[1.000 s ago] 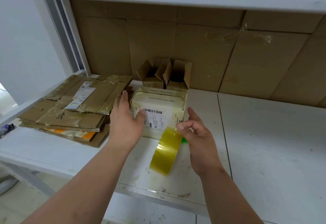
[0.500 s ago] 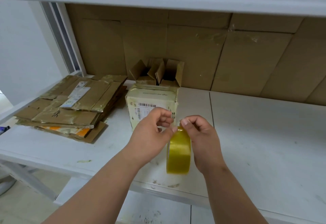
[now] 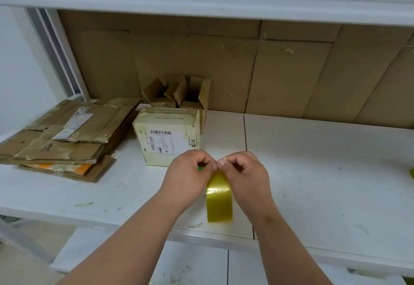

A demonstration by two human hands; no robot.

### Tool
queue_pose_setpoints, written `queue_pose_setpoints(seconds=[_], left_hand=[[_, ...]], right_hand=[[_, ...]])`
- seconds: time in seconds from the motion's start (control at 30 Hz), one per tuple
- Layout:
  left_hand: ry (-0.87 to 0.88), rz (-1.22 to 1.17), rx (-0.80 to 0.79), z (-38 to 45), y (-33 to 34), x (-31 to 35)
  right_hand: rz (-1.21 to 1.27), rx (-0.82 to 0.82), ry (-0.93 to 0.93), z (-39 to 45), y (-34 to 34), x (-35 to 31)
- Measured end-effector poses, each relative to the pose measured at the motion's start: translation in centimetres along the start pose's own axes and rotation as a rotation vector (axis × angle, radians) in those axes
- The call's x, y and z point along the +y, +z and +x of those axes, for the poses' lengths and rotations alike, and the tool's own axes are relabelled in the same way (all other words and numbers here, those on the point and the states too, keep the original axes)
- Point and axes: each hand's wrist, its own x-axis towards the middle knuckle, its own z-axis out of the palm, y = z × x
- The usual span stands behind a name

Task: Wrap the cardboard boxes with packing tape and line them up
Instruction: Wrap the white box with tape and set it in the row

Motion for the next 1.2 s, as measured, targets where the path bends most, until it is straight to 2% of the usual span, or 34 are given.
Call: queue_pose_setpoints(seconds=[0.13,0.3,0.37,0.47,0.57,0.6,0.67,0.73,0.8,0.87,0.93,1.0,1.1,1.2], left_hand=[[0.013,0.058,0.015,0.1,1.1,1.0],[-0.173,-0.26,0.068,0.4,2.0,1.8],[-0.239,-0.389,0.082,0.5,2.4,1.7],[-0.313,-0.529,0.04,0.5,3.1,1.3],[-0.383,-0.616,0.031,1.1,2.8,0.2],[-0.365,-0.544,0.063,1.4,2.5,-0.4],[-0.269,-0.212,0.189,2.0,1.1,-1.6],[-0.164,0.011,0.413,2.3,-0.9,-2.5],[-0.133,-0.01,0.621,2.7,-3.0,-3.8],[-0.154,-0.085,0.722,3.7,-4.8,-5.2],[-0.208,-0.172,0.677,4.3,-5.7,-6.0],[-0.246,-0.283,0.578,4.7,-6.3,-6.6],[-0.288,-0.401,0.405,4.8,-6.8,-7.0],[-0.286,-0.441,0.307,4.9,-7.3,-7.0]], right_hand=[[-0.071,0.053,-0.026,-0.2,-0.6,0.4],[-0.065,-0.179,0.127,-0.3,-1.9,1.0],[-0.204,-0.227,0.155,0.3,-2.8,0.7],[-0.502,-0.274,0.1,1.1,-3.2,0.0],[-0.551,-0.323,0.053,1.5,-2.1,-0.6],[-0.573,-0.356,0.036,1.5,-1.5,-0.7],[-0.692,-0.433,-0.013,1.4,-0.2,-0.6],[-0.808,-0.499,-0.049,1.3,1.0,-0.2],[-0.849,-0.498,-0.053,1.6,2.1,0.1],[-0.795,-0.397,-0.062,2.3,3.1,0.2],[-0.601,-0.262,-0.088,3.2,3.9,-0.2],[-0.431,-0.202,-0.144,4.1,5.0,-0.9],[-0.423,-0.227,-0.234,5.3,6.7,-1.5],[-0.428,-0.188,-0.202,5.7,7.8,-1.7]])
